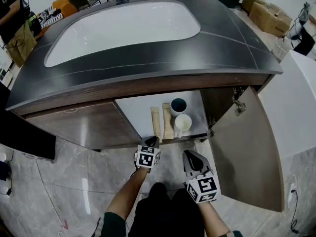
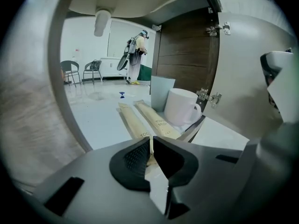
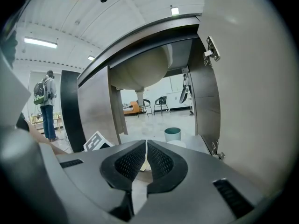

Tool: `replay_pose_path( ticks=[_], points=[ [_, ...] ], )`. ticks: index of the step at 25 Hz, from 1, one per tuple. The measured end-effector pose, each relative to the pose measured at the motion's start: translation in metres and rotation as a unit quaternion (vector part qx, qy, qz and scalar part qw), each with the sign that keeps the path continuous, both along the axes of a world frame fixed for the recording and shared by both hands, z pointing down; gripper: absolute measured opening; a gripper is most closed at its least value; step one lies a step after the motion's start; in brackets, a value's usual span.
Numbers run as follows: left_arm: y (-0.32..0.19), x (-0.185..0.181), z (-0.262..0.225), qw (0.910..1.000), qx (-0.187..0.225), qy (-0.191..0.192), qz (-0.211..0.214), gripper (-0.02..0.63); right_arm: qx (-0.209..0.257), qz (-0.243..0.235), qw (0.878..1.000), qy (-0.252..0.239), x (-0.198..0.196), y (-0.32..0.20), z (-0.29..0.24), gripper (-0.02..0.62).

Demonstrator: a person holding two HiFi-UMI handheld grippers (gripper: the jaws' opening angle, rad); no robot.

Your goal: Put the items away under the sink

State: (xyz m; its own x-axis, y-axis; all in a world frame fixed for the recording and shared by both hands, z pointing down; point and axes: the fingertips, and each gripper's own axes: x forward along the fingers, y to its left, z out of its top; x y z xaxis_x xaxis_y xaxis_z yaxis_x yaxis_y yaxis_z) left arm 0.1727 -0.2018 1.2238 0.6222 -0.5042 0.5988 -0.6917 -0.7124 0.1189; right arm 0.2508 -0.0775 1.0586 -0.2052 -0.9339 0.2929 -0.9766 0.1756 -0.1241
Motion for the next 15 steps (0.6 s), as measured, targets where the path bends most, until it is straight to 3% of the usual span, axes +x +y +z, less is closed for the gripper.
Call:
replay_pose_path(
  ticks=[5, 8, 15],
  points=[
    [0.009, -0.008, -0.015, 0.9998, 0.014, 0.012, -0.006, 0.017, 0.003, 0.002, 1.0, -0.001, -0.002, 0.003, -0.004, 0.043],
    [0.016, -0.011, -0.039, 0.9988, 0.028, 0.039, -0.009, 0.017, 0.009, 0.001, 1.0, -0.002, -0.005, 0.005, -0.011, 0.043],
    [0.049, -0.017, -0.099, 0.995, 0.064, 0.067, 0.037, 0.01, 0.009, 0.001, 1.0, 0.004, -0.009, -0.007, -0.032, 0.044]
  ],
)
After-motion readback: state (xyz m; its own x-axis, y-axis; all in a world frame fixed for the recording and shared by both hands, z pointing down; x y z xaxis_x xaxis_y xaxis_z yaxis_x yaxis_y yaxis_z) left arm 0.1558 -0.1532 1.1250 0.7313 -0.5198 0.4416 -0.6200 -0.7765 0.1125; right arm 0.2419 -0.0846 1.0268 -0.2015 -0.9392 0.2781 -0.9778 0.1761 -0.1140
